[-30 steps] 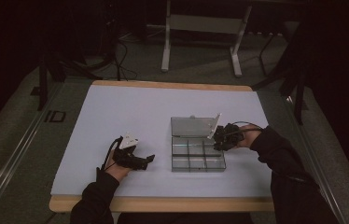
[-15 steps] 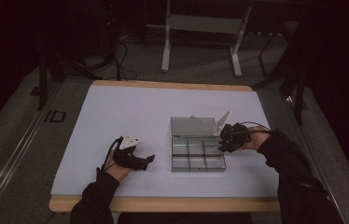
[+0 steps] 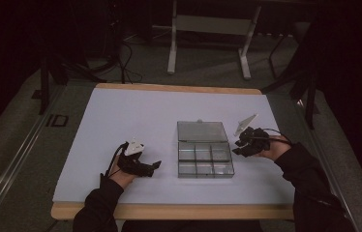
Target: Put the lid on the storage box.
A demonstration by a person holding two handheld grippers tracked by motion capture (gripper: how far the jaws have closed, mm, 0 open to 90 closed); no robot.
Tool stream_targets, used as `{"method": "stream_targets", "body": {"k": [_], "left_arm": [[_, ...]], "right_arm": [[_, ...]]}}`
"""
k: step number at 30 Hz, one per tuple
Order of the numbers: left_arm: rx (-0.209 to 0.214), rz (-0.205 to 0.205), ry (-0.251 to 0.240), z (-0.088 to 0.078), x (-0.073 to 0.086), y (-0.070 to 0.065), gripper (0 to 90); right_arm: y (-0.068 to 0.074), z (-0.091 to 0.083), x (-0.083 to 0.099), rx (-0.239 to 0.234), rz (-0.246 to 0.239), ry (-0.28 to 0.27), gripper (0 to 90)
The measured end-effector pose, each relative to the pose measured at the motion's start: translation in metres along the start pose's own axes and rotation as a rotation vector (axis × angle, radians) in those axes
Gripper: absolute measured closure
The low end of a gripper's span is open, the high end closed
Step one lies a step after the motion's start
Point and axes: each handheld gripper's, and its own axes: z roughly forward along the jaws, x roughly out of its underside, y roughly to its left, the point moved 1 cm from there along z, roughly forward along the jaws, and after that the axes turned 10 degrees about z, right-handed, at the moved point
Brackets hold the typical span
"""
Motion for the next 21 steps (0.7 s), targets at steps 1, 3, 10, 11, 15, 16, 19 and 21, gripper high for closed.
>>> {"method": "stream_targets", "body": {"k": [1,3,10,11,15,16,19,21], "left_arm": [[-0.001,0.005,0.002,0.000,0.000,0.000,3.3],[0.000,0.006,0.002,0.000,0.000,0.000,3.3],[-0.008,0.004,-0.024,-0.003,0.001,-0.001,3.3],[-0.014,0.004,-0.036,-0.004,0.001,-0.001,3.3],[0.006,-0.030,-0.030,-0.005,0.001,0.000,3.3],[0.004,-0.032,-0.022,-0.005,0.000,0.000,3.3],[0.002,-0.054,-0.010,-0.004,-0.001,-0.001,3.3],[0.012,-0.059,0.004,-0.003,-0.003,-0.002,3.3]], "right_arm": [[-0.001,0.000,0.003,0.005,0.011,-0.006,63.2],[-0.004,0.000,0.009,0.006,0.028,-0.013,63.2],[-0.016,-0.001,0.030,0.018,0.098,-0.044,63.3],[-0.017,-0.001,0.033,0.023,0.110,-0.051,63.4],[-0.024,0.002,0.044,0.045,0.168,-0.080,63.5],[-0.025,0.004,0.046,0.052,0.180,-0.088,63.4],[-0.028,0.008,0.054,0.076,0.235,-0.125,63.8],[-0.026,0.011,0.058,0.085,0.270,-0.157,63.8]]}}
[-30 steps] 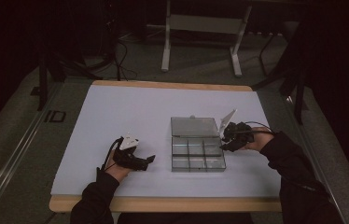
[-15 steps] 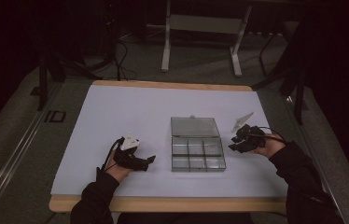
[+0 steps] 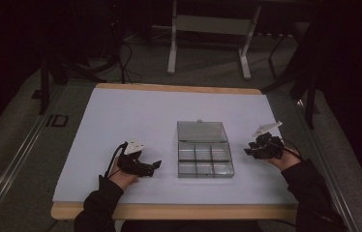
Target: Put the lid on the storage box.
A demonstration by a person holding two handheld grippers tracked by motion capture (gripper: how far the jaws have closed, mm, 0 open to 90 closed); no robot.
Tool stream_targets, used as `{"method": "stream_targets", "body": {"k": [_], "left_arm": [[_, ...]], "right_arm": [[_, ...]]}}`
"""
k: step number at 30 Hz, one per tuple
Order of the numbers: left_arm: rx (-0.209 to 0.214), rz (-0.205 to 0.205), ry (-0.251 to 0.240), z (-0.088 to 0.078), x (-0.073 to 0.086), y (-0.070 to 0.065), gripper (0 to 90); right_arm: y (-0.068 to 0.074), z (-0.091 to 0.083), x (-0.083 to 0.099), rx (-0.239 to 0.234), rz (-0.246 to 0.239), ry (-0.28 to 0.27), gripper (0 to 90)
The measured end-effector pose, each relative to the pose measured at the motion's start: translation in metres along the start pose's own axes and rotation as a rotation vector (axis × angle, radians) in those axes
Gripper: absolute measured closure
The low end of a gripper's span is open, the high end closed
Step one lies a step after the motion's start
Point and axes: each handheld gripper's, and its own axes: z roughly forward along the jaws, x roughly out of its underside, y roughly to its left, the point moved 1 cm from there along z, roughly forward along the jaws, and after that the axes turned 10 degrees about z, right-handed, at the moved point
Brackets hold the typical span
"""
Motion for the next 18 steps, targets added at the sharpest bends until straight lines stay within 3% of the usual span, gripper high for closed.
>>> {"method": "stream_targets", "body": {"k": [3,7,10,12,18], "left_arm": [[-0.003,-0.018,0.008,0.001,-0.001,-0.002,3.4],[0.011,-0.028,-0.023,0.002,-0.005,-0.004,3.3],[0.003,-0.047,-0.012,0.002,-0.011,-0.005,3.3],[0.018,-0.064,-0.016,0.004,-0.015,-0.004,3.3],[0.010,-0.080,-0.064,0.007,-0.030,0.001,3.4]], "right_arm": [[0.002,0.004,0.007,0.023,0.044,-0.040,63.7],[0.003,0.011,0.014,0.069,0.097,-0.100,63.7],[0.006,0.011,0.021,0.066,0.136,-0.163,62.2],[0.008,0.013,0.025,0.068,0.140,-0.168,61.6],[0.015,0.023,0.031,0.099,0.109,-0.192,58.3]]}}
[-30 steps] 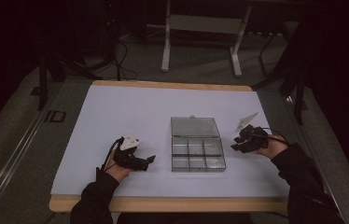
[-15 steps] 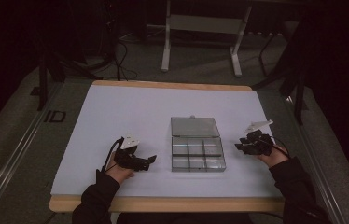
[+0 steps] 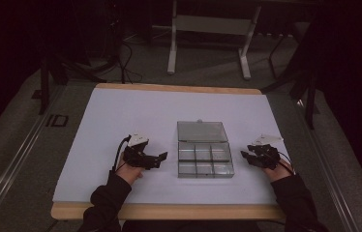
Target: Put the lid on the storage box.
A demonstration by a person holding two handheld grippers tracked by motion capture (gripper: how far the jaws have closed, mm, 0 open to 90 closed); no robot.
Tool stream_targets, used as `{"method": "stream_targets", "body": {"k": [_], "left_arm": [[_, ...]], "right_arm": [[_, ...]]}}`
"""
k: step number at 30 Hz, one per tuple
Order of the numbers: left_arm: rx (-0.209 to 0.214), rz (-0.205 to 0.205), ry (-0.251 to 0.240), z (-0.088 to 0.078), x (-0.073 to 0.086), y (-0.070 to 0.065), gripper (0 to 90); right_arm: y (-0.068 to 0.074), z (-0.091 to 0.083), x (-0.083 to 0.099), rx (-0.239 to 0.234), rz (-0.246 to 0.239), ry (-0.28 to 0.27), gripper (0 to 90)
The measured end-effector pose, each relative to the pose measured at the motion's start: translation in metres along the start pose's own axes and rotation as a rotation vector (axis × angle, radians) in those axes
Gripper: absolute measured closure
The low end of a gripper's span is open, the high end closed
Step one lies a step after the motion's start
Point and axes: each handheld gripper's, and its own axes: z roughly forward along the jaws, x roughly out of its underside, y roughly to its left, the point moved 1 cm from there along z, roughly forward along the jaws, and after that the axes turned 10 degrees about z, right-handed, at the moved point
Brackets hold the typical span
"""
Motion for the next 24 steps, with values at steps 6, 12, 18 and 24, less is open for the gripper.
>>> {"method": "stream_targets", "body": {"k": [6,12,18,24], "left_arm": [[0.020,0.016,0.062,0.016,-0.018,0.003,3.3],[0.038,-0.023,0.082,0.031,-0.032,0.007,3.4],[0.030,-0.035,0.111,0.043,-0.041,0.013,4.2],[0.043,-0.068,0.164,0.058,-0.048,0.016,5.4]], "right_arm": [[0.003,0.002,0.004,-0.012,0.008,0.004,48.5],[0.001,0.001,0.007,-0.028,0.024,-0.011,39.6],[0.001,-0.002,0.005,-0.013,0.029,-0.070,31.3],[0.002,-0.004,0.004,-0.006,0.017,-0.119,24.2]]}}
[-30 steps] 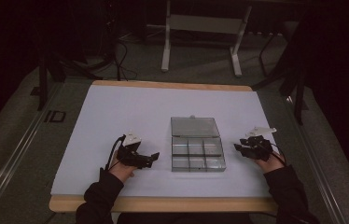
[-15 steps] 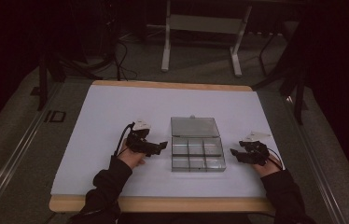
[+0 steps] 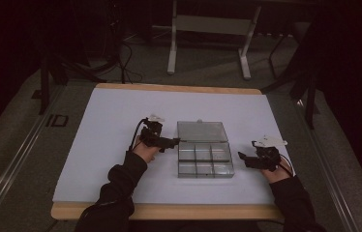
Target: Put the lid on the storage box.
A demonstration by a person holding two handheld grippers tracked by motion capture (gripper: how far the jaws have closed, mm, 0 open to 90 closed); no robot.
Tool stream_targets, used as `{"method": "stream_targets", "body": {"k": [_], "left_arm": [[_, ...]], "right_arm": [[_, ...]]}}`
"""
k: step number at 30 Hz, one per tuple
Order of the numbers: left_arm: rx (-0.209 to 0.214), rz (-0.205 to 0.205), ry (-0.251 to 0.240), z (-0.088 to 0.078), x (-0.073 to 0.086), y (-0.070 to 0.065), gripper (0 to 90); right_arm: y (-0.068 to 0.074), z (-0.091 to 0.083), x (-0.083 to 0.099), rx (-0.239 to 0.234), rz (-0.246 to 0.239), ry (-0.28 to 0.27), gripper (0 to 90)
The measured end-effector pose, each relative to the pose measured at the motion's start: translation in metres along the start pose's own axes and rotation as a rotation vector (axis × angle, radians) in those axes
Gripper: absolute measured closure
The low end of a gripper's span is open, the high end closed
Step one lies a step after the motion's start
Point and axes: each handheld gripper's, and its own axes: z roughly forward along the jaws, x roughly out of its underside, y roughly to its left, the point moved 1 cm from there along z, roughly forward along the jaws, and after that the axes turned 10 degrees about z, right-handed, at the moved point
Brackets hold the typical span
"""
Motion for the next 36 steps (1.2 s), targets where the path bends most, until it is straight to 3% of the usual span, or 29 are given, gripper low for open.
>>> {"method": "stream_targets", "body": {"k": [4,8,10,13,16,24,28,34,36], "left_arm": [[-0.040,0.048,0.069,0.009,-0.005,-0.002,5.4],[-0.031,0.024,0.073,0.013,-0.009,0.000,5.6],[-0.023,-0.003,0.077,0.016,-0.014,0.001,6.7],[-0.030,-0.023,0.107,0.021,-0.018,0.004,10.8],[-0.034,-0.060,0.135,0.028,-0.020,0.005,15.8],[0.062,-0.198,0.134,0.044,-0.023,0.012,15.9],[0.077,-0.231,0.136,0.049,-0.022,0.013,21.3],[0.155,-0.288,0.134,0.053,-0.020,0.014,29.1],[0.205,-0.297,0.126,0.055,-0.019,0.015,33.8]], "right_arm": [[0.002,0.000,0.001,-0.019,-0.036,0.005,15.7],[0.002,0.000,0.002,-0.001,-0.042,0.010,14.6],[0.000,0.000,0.003,-0.006,-0.013,0.000,14.1],[-0.002,-0.001,0.004,-0.009,-0.007,-0.024,13.9],[-0.002,0.000,0.004,-0.010,-0.010,-0.015,14.0],[0.001,0.000,0.005,0.004,-0.033,-0.029,13.1],[0.001,0.000,0.004,0.026,-0.026,-0.041,12.6],[0.001,-0.001,0.003,0.037,-0.010,-0.046,13.3],[0.000,-0.001,0.002,0.042,-0.004,-0.046,13.4]]}}
